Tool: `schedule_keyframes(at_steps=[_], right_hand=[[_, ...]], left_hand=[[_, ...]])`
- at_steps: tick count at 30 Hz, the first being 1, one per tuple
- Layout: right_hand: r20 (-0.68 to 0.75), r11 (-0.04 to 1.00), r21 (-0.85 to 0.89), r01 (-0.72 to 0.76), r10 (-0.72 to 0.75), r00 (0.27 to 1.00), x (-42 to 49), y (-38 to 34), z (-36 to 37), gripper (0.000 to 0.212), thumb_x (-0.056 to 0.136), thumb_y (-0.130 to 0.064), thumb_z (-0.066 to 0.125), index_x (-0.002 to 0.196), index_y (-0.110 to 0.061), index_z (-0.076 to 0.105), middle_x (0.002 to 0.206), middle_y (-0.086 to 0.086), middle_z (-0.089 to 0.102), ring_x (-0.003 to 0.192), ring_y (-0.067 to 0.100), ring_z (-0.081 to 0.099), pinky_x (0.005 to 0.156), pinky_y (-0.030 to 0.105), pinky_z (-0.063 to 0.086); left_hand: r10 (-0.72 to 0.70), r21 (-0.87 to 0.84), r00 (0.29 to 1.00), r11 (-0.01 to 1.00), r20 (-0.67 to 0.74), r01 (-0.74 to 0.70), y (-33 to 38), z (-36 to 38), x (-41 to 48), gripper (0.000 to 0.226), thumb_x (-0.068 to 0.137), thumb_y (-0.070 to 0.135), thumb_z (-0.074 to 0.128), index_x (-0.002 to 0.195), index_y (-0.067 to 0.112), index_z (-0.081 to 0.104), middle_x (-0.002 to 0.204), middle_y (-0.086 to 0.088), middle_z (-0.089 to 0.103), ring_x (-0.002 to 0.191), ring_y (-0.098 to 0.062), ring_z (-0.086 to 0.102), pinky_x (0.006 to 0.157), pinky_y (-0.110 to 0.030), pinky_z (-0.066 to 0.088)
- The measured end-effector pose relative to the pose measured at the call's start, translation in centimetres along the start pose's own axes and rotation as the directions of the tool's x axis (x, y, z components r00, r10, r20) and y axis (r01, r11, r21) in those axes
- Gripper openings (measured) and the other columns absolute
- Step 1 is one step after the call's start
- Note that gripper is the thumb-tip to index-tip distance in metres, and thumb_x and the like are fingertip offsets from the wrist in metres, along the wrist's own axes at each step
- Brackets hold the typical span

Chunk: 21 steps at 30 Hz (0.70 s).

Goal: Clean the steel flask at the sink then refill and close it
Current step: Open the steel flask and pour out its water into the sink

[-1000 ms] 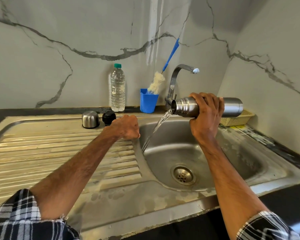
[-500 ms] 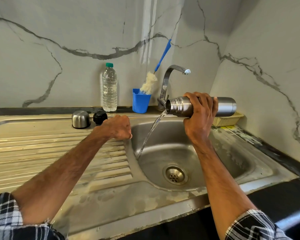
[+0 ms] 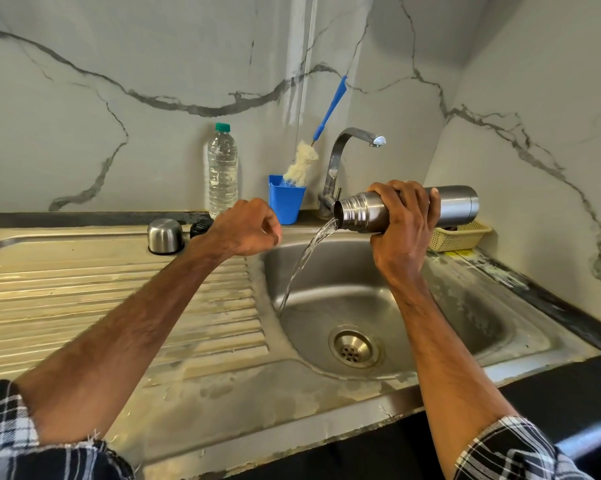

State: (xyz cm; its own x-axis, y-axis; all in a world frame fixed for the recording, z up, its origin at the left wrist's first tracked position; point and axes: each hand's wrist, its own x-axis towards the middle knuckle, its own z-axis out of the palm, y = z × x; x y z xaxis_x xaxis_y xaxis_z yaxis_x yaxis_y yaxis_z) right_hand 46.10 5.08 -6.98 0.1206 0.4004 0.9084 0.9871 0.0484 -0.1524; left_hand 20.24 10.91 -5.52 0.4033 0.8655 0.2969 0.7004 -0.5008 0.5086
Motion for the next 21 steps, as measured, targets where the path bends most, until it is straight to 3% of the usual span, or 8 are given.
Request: schedule_keyframes(at_steps=[6,12,21], right_hand=[[0.030,0.999,-0.022,0.032,-0.032,0.999,0.0,-0.5,0.0,0.068,0.062,-0.006,0.084,0.126,-0.020,0.064,0.129,0.005,0.061,0.133,0.029,0.046,0.120,0.053,0.018],[0.043,0.996,-0.040,0.073,-0.072,0.996,0.0,-0.8,0.4,0.066,0.064,-0.008,0.084,0.125,-0.023,0.064,0.127,0.003,0.061,0.132,0.028,0.047,0.121,0.051,0.016],[0.059,0.992,-0.077,0.104,-0.100,0.993,-0.1,-0.8,0.8,0.061,0.069,-0.010,0.083,0.125,-0.024,0.063,0.128,0.002,0.060,0.134,0.026,0.045,0.120,0.051,0.016]], left_hand=[[0.014,-0.023,1.000,1.000,-0.017,-0.014,0.4,-0.1,0.0,0.015,0.083,0.015,0.079,0.081,0.029,0.076,0.087,0.017,0.073,0.088,-0.005,0.069,0.094,-0.045,0.057],[0.053,-0.087,0.995,0.994,-0.090,-0.061,1.6,-0.4,0.0,0.011,0.085,0.011,0.077,0.086,0.021,0.078,0.089,0.012,0.076,0.086,-0.003,0.070,0.095,-0.037,0.058],[0.038,-0.101,0.992,0.994,-0.118,-0.050,1.8,-0.7,-0.1,0.011,0.082,0.016,0.079,0.083,0.027,0.079,0.087,0.016,0.076,0.087,-0.003,0.071,0.094,-0.039,0.058]])
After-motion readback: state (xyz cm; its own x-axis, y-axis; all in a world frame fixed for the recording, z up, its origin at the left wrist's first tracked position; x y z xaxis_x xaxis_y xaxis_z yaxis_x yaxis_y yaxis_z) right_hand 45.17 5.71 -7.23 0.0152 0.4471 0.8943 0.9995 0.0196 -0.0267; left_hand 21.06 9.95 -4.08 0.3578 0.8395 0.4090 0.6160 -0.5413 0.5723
